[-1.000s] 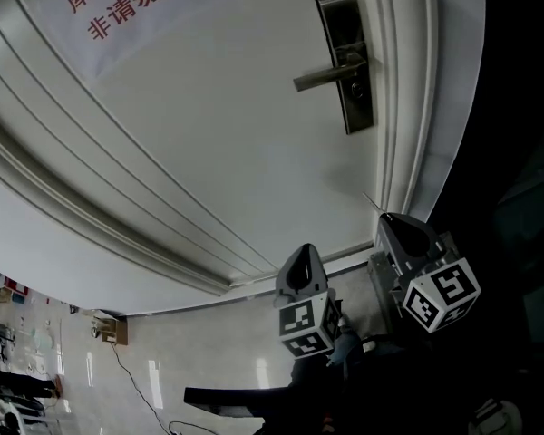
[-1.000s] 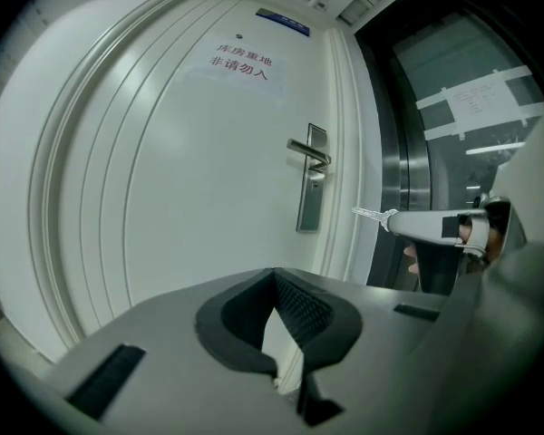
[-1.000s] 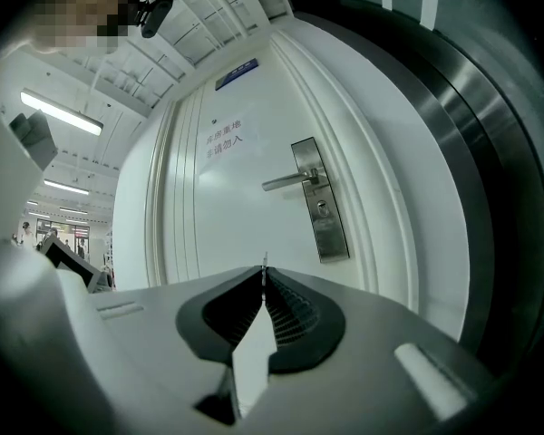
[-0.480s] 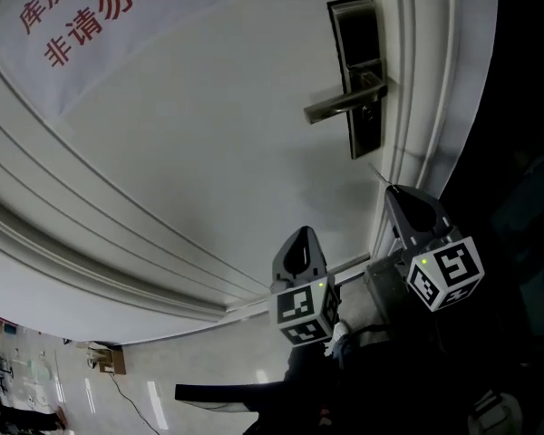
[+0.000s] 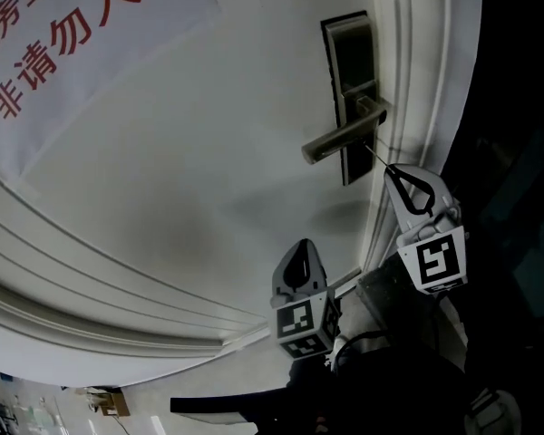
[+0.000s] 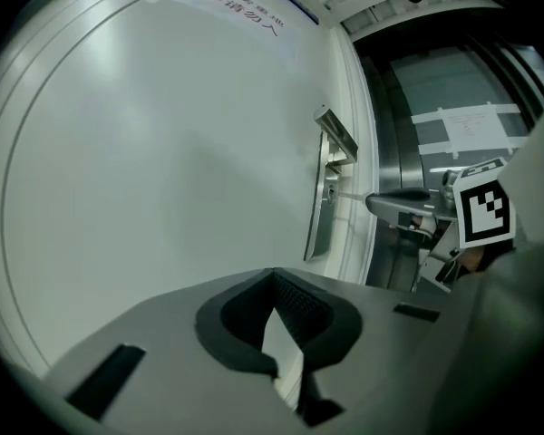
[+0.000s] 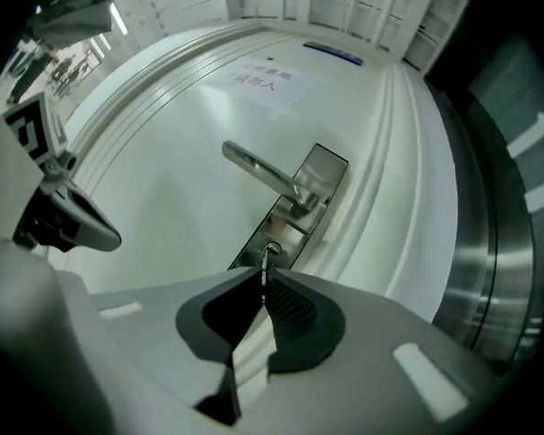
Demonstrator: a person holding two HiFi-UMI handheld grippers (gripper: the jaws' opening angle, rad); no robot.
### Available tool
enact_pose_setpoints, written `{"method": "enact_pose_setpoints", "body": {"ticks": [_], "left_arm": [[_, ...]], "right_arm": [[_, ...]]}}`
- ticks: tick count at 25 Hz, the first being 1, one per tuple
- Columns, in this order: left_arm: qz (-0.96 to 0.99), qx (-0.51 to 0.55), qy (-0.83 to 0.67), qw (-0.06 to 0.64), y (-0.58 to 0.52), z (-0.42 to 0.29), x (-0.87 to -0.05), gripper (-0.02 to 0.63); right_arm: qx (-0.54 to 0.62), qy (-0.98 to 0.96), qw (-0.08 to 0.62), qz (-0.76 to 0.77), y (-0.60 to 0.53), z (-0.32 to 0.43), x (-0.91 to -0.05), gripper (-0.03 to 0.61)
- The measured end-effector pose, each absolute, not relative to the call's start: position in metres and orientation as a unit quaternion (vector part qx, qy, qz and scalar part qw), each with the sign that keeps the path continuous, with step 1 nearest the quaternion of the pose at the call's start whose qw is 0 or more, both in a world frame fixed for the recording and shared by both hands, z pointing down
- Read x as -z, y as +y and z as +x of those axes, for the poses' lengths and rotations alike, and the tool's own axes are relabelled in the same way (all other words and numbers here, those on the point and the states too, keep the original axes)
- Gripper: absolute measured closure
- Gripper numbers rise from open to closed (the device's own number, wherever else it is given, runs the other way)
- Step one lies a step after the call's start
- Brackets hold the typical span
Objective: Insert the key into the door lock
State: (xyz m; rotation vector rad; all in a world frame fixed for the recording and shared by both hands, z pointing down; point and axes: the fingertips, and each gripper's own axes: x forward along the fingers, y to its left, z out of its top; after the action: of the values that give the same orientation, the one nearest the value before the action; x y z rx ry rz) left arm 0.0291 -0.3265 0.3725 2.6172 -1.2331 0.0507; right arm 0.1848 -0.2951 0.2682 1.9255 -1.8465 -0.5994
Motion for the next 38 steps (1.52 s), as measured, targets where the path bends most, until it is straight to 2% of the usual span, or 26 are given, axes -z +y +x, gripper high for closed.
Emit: {"method": "enact_pose_setpoints", "body": {"ticks": [6,12,17,38], "left_arm": [[0.907,-0.023,-0.399,0.131,-0.331,0.041,-0.379,0.612],[0.909,-0.023,-0.399,0.117,-0.34,0.049,-0.374,0.612],[0.908,-0.017,-0.403,0.113,-0.342,0.056,-0.365,0.612],[0.942,0.002,-0.323,0.086,-0.334,0.123,-0.327,0.612]], "right_arm": [[0.316,-0.581,0.345,0.666,-0.305,0.19,-0.262,0.566],[0.38,-0.532,0.426,0.626,-0.31,0.191,-0.262,0.566],[0.406,-0.515,0.458,0.6,-0.312,0.192,-0.264,0.566],[0.429,-0.486,0.5,0.574,-0.322,0.188,-0.262,0.566]]}}
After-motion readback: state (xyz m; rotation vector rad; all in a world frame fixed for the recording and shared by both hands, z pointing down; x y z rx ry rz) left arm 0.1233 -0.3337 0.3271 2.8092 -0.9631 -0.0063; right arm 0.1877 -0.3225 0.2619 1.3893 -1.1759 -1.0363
